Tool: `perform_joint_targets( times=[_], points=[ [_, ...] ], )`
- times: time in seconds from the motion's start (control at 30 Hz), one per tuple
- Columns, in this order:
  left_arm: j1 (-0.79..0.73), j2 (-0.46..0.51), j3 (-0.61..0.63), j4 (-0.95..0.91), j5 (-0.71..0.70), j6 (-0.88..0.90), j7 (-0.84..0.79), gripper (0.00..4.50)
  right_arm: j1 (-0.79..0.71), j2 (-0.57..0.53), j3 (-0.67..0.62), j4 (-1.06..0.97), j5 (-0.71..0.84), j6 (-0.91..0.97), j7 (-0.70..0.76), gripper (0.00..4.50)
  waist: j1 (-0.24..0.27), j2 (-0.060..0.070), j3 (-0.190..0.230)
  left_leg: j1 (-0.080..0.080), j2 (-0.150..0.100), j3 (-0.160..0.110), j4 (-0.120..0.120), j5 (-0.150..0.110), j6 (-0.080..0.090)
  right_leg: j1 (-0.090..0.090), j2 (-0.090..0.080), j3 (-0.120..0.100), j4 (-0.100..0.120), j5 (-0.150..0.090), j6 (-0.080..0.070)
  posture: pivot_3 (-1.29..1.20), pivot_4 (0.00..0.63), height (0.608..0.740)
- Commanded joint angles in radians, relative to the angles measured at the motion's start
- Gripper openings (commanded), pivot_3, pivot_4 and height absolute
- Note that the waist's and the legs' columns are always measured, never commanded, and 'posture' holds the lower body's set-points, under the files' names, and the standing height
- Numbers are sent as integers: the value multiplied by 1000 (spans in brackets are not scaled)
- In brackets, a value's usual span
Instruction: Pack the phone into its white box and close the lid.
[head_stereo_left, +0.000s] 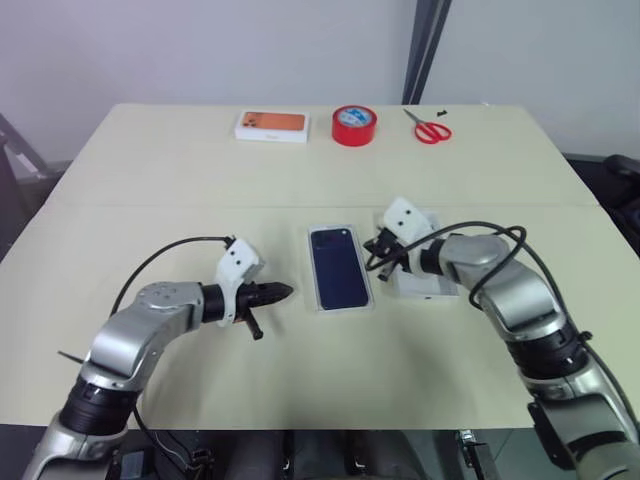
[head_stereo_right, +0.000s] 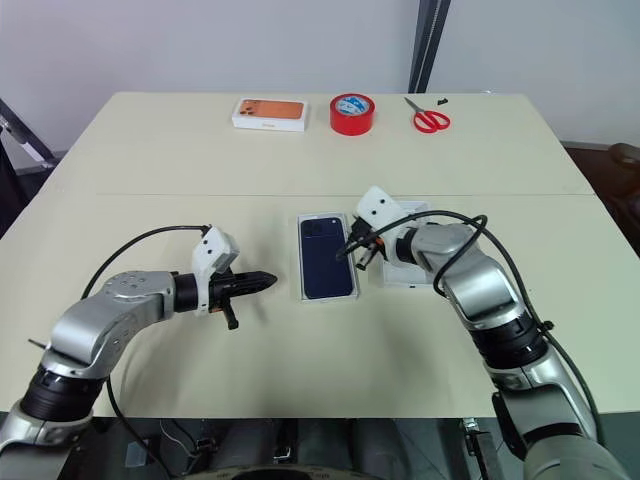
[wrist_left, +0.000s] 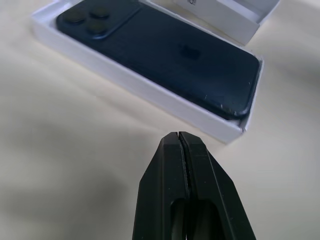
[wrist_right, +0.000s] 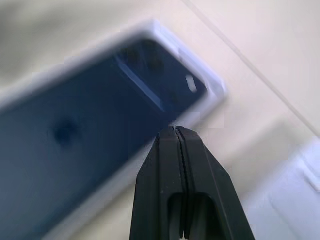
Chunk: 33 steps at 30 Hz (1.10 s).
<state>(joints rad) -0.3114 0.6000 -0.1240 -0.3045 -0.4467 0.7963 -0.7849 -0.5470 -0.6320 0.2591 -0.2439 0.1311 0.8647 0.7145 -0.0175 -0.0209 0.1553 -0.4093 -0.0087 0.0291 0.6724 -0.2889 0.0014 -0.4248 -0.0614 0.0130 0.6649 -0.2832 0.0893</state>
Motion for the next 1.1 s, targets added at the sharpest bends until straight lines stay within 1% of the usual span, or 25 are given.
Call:
perform_joint_targets(
  times=[0.03, 0.17, 0.33, 0.47, 0.6, 0.77, 0.97, 1.1],
  points=[
    [-43, -9, -50, 38, 48, -37, 1, 36, 12, -36, 45, -45, -33, -32, 22, 0, -1, 0, 0, 0, 0, 0, 0, 0, 0, 0, 0, 0, 0, 0, 0, 0, 150, 725],
    [-85, -24, -102, 91, 90, -55, -8, 36, 26, -46, 100, -40, -75, -57, 23, 0, 1, 0, 0, 0, 0, 0, 1, 0, 0, 0, 1, 0, 0, 0, 0, 0, 150, 725],
    [-120, -42, -149, 120, 117, -72, -33, 36, 41, -53, 121, -83, -70, -58, 54, 0, 5, 0, 0, -1, 0, 0, 4, -1, 1, 0, 1, 0, 0, 0, 0, 0, 150, 725],
    [-145, -63, -187, 129, 129, -79, -60, 36, 64, -90, 108, -138, -53, -54, 98, 0, 7, 0, 0, -3, 0, 0, 6, -1, 3, 0, 0, 0, 0, 0, 0, 0, 150, 725],
    [-179, -98, -235, 143, 145, -89, -91, 36, 104, -151, 82, -206, -30, -54, 150, 0, 10, 0, 0, -3, 0, 0, 8, -2, 3, 1, 0, 0, 0, 0, 0, 0, 150, 725],
    [-216, -145, -278, 170, 165, -100, -119, 36, 149, -196, 50, -254, -17, -36, 169, 0, 10, 0, 0, -3, 0, 0, 9, -2, 4, 2, 0, 0, 0, 0, 0, 0, 150, 725],
    [-232, -182, -295, 189, 185, -108, -137, 36, 192, -226, 20, -317, -5, -3, 177, 0, 9, 0, 0, -3, 0, 0, 9, -3, 4, 2, 0, 0, 0, 0, 1, 0, 150, 725],
    [-224, -183, -282, 188, 191, -108, -139, 36, 203, -250, -9, -335, 2, 27, 177, 0, 9, 0, 0, -3, 0, 0, 9, -3, 4, 2, 0, 0, 0, 0, 1, 0, 150, 725]
  ],
)
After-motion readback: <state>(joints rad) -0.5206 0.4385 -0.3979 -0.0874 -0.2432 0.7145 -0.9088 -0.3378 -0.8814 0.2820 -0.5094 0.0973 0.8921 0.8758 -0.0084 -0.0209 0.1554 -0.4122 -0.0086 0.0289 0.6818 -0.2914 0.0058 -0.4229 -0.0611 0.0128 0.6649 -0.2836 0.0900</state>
